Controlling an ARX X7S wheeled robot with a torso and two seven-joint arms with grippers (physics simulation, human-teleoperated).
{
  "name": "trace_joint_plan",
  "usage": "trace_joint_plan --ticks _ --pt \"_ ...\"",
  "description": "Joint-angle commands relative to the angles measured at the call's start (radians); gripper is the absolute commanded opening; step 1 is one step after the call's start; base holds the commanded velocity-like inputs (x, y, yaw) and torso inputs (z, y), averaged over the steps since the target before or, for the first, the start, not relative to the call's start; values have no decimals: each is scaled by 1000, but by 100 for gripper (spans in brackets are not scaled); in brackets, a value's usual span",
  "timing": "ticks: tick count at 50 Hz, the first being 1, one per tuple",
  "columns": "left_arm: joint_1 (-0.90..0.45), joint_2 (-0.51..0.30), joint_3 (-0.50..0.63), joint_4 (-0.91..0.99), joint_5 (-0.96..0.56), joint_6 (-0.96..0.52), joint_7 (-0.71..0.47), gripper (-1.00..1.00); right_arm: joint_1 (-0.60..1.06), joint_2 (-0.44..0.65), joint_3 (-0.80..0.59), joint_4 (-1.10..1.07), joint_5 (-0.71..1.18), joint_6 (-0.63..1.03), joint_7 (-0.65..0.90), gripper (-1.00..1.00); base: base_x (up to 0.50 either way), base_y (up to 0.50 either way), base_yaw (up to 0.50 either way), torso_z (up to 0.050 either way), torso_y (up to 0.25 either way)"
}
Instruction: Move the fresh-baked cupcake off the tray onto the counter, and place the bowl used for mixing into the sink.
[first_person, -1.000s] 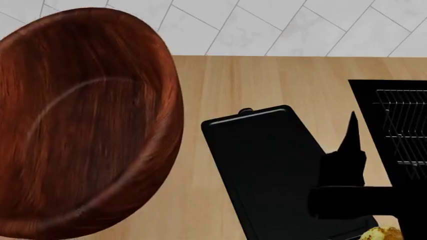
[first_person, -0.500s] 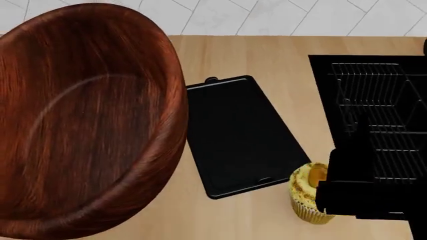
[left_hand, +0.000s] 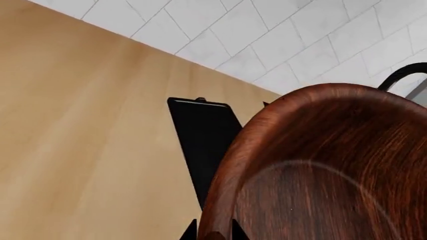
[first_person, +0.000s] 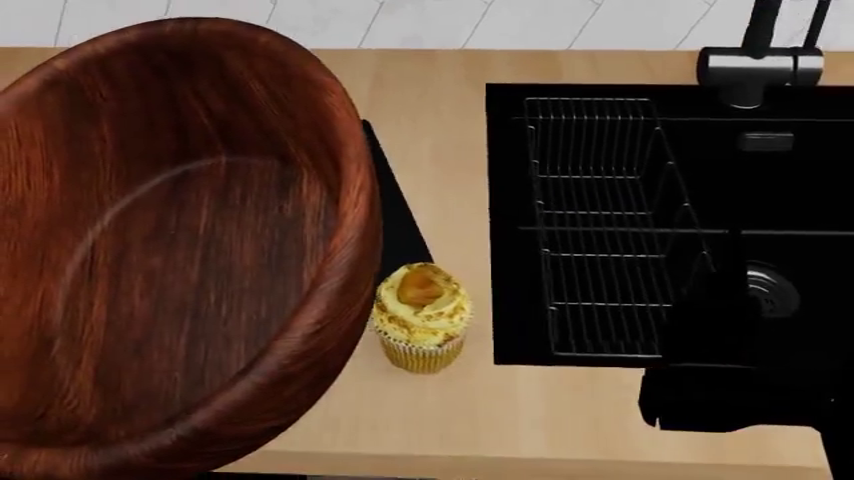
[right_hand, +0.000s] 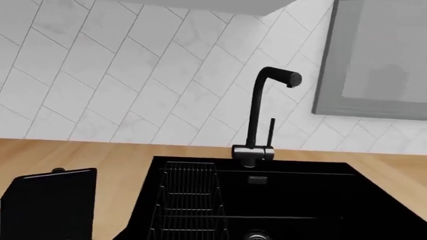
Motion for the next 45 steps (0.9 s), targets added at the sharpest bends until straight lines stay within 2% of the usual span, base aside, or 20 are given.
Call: trace_joint_plan --ticks 1,45 --pt "3 -5 -2 4 6 14 14 -100 -1 -1 -2 -3 0 -2 -3 100 -31 -500 0 0 0" --pt "2 3 20 -5 50 27 73 -100 -24 -2 2 14 -30 -7 -17 100 -2 -500 0 0 0"
